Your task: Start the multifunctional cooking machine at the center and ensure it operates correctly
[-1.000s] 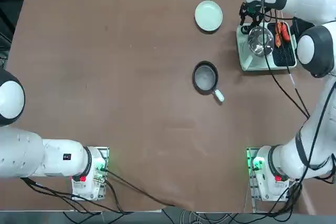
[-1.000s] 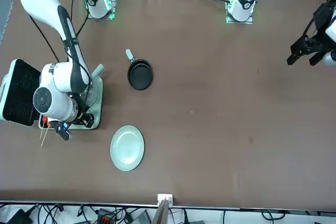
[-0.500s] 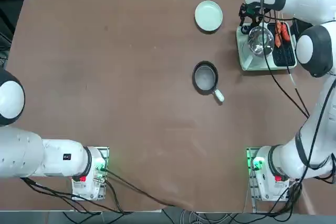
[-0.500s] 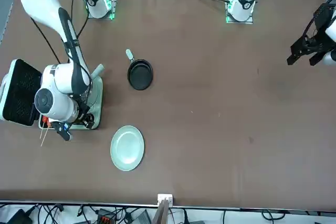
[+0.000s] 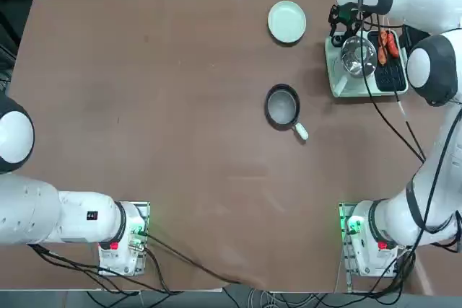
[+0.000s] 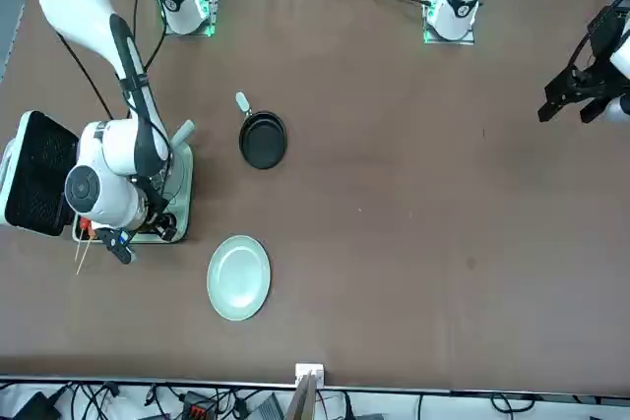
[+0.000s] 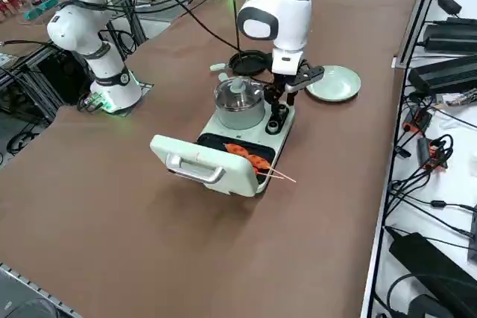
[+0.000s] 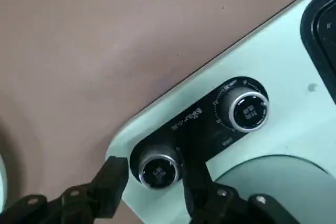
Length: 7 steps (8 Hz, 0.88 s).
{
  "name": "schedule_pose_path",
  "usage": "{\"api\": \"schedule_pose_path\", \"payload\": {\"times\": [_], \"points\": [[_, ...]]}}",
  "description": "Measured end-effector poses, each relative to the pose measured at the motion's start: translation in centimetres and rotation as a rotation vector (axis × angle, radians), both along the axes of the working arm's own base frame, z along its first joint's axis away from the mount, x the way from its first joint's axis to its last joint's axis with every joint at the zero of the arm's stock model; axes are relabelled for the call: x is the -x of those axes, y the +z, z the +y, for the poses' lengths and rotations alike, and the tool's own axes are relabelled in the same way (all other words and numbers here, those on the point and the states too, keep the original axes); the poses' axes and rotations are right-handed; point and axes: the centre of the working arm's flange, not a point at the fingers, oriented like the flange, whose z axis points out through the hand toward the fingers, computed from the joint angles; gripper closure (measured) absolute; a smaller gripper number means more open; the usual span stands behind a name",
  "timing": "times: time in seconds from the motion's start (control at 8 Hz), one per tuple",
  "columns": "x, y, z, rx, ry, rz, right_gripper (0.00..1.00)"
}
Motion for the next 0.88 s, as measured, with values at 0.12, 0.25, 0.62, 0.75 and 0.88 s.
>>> {"api": "schedule_pose_path", "payload": {"times": [0.12,0.25,0.62,0.75,0.88], "points": [[0.0,-0.04,0.0,0.0,0.001,0.001,0.35],[0.02,-0.17,0.0,0.0,0.001,0.003,0.36],[0.1,-0.86,-0.02,0.002,0.002,0.013,0.39],[0.11,-0.93,-0.02,0.002,0.003,0.014,0.4],[0.09,-0.9,-0.02,0.002,0.003,0.013,0.45]]}}
